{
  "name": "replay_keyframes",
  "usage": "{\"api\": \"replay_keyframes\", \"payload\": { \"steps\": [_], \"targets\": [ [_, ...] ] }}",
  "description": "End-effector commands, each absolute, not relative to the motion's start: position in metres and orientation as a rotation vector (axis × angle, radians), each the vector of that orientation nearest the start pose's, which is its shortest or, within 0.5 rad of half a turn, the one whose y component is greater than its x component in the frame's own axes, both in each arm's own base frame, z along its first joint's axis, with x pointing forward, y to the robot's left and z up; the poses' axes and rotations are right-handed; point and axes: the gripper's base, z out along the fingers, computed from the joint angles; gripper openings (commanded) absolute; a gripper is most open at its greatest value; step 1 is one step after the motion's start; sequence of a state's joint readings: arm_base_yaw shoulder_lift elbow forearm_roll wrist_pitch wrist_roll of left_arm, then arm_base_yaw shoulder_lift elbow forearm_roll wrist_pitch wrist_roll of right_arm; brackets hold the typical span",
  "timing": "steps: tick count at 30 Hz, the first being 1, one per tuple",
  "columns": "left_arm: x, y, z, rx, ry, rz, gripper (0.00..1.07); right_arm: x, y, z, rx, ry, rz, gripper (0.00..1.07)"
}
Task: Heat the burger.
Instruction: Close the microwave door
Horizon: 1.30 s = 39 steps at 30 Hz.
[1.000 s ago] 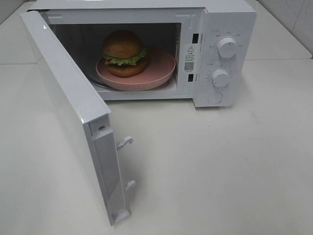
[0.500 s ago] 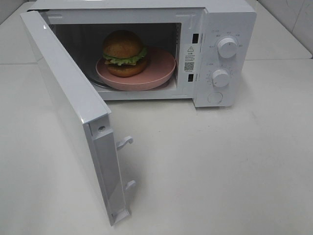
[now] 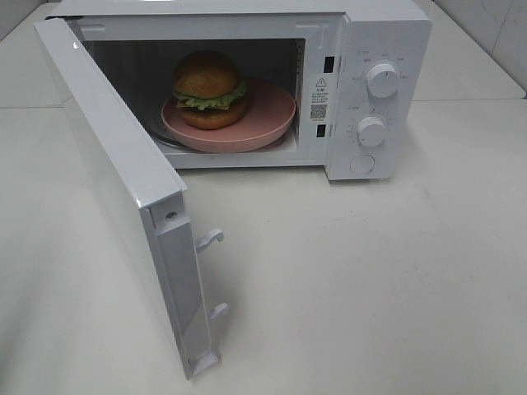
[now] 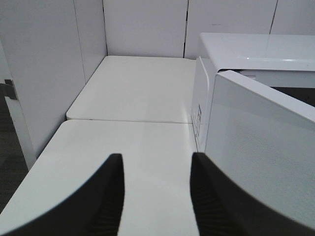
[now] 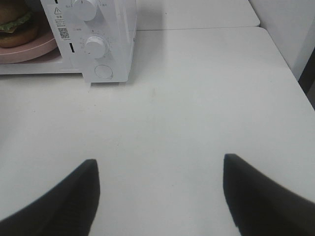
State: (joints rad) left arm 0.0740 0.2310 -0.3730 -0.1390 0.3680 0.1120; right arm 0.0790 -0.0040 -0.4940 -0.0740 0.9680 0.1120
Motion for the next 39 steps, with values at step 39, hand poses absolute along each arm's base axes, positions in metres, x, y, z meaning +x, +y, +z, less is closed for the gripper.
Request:
{"api": "replay_keyframes", "payload": {
  "steps": [39],
  "targets": [
    [0.215,-0.001,0.231,0.126,1.652,-0.051,0.00,-0.005,-0.006,0.283,0.028,1.920,0.030,0.66]
  ]
}}
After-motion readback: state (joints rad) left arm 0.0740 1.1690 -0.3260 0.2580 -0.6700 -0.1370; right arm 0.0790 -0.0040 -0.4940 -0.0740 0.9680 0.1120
